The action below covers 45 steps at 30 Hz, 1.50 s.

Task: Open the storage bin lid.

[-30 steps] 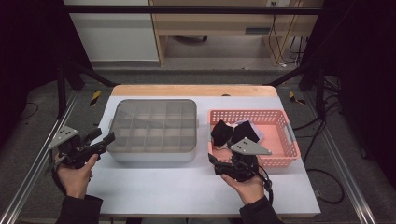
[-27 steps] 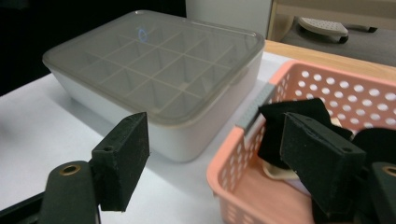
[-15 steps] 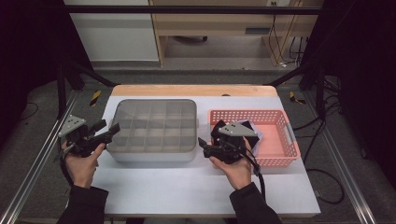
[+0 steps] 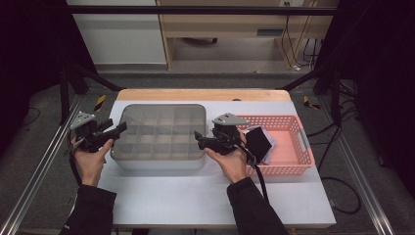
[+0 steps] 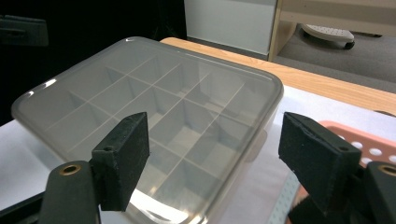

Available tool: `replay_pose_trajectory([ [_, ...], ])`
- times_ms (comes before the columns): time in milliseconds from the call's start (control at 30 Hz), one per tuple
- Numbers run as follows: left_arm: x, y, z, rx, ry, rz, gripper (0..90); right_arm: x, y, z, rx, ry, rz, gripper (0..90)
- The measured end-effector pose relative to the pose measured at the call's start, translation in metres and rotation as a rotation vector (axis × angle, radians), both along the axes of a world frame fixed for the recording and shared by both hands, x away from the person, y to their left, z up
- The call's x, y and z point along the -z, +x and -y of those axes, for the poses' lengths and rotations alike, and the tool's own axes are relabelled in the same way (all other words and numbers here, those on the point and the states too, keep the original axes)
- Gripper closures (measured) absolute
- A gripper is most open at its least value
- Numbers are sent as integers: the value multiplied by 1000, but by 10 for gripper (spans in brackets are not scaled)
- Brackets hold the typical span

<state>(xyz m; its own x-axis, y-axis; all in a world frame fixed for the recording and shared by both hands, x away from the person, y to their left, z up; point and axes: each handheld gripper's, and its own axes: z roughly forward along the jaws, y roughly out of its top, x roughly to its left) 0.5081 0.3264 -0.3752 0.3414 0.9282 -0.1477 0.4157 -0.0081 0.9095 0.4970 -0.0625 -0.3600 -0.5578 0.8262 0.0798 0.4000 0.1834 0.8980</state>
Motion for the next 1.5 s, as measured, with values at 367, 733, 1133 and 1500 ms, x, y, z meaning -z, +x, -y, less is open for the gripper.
replay_pose_trajectory([
  [367,12,16,-16,-41,16,-43,369,4,27,-17,31,-8,-42,244],
  [733,20,31,-27,-59,19,-91,359,17,48,-34,81,-9,-103,229],
  [1133,36,45,-26,-40,42,-177,335,35,64,-35,130,-68,-177,212],
  [1500,42,50,-25,-25,35,-225,322,48,71,-40,156,-79,-241,188],
])
